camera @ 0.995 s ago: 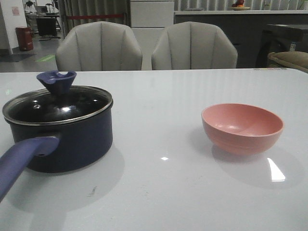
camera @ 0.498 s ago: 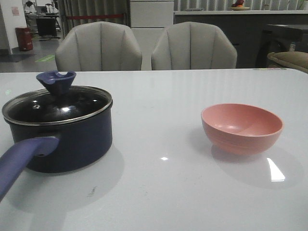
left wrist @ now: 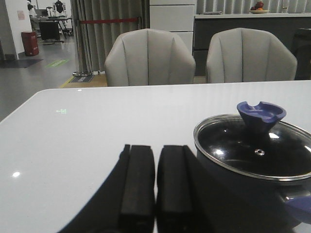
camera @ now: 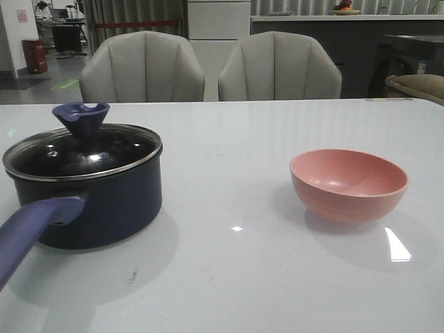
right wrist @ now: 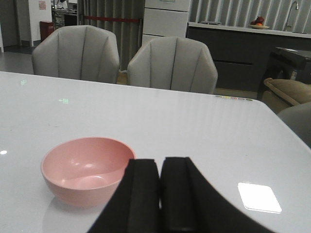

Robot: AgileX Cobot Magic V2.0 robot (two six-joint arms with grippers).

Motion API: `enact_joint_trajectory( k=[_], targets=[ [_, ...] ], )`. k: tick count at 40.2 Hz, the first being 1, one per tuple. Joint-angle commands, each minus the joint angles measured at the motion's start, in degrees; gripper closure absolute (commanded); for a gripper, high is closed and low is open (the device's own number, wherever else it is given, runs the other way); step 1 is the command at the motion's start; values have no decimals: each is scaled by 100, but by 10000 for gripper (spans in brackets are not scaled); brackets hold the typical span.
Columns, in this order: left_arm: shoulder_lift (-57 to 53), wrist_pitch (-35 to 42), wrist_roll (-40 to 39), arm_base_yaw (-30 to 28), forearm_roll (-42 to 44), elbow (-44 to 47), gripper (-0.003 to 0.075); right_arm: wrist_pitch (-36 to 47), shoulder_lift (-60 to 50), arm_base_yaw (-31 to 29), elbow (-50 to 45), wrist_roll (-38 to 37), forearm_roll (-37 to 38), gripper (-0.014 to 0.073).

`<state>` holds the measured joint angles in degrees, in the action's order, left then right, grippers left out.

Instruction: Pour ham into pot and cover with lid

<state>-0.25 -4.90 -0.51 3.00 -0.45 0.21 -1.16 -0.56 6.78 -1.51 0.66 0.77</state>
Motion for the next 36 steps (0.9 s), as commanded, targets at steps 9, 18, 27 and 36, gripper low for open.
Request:
enact_joint_trajectory(
  k=[9, 18, 27, 36],
  targets=[
    [-116, 490, -58, 43, -10, 125, 607, 454, -114, -106, 29, -66, -36, 447],
    [-116, 490, -58, 43, -10, 125, 607, 454, -114, -106, 29, -66, -36, 447],
    [-116, 490, -58, 43, -10, 125, 607, 454, -114, -106, 29, -66, -36, 447],
    [-116, 490, -58, 43, -10, 125, 607, 454, -114, -106, 29, -66, -36, 447]
  ],
)
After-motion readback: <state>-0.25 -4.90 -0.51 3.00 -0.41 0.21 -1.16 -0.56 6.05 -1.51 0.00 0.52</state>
